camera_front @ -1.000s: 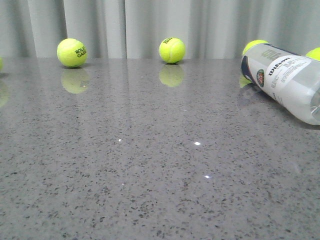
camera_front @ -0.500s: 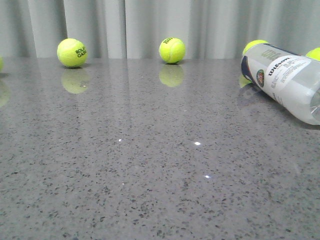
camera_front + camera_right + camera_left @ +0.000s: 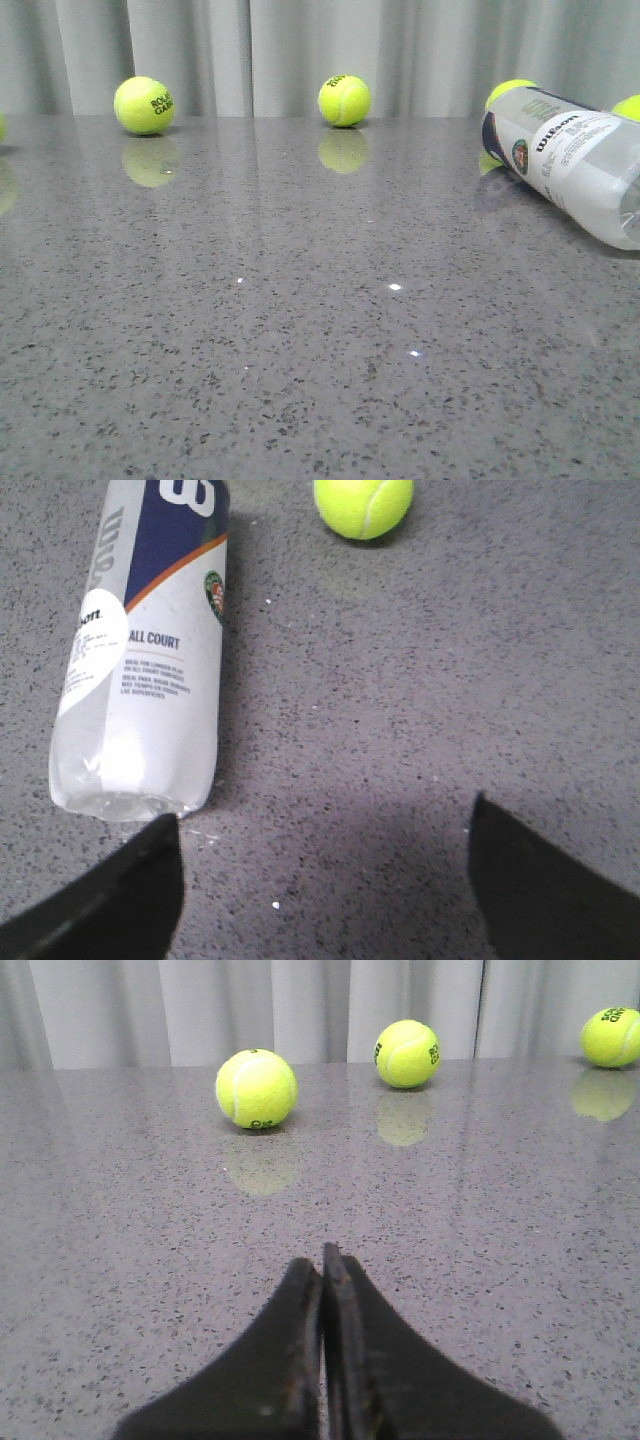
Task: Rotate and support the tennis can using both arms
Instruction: 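Move the right gripper above the lying Wilson tennis can, then grasp the Wilson can with the right gripper and lift it, then lower the can back onto the table and open the right gripper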
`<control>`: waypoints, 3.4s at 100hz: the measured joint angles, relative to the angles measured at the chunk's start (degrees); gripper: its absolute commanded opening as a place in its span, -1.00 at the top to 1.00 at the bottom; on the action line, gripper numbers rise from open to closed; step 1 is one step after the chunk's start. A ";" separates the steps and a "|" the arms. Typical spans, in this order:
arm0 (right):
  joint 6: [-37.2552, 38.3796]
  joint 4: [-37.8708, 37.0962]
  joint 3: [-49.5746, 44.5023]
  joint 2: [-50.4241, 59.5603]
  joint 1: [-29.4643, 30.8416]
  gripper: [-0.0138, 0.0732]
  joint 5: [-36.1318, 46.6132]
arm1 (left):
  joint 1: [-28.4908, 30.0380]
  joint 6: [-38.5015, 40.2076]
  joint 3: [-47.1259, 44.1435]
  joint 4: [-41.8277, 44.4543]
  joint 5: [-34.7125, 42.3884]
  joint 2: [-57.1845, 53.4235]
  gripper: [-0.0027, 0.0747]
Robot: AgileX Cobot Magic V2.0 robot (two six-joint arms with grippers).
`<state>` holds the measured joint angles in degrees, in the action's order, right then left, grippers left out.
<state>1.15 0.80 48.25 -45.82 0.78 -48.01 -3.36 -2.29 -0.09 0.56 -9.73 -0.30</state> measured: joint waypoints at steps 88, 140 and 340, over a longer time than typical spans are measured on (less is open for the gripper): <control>-0.13 13.90 32.83 -50.63 -6.27 -0.77 -9.79 | 0.00 0.00 0.00 0.00 0.00 0.00 0.98; -0.30 14.02 36.38 -54.23 -6.36 0.01 -12.77 | 0.00 0.00 0.00 0.00 0.00 0.00 0.98; -70.83 13.34 46.58 -53.49 -24.78 -0.70 -22.12 | 0.00 0.00 0.00 0.00 0.00 0.00 0.98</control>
<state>-69.68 14.14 94.83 -99.30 -24.00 -70.13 -3.36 -2.29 -0.09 0.56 -9.73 -0.30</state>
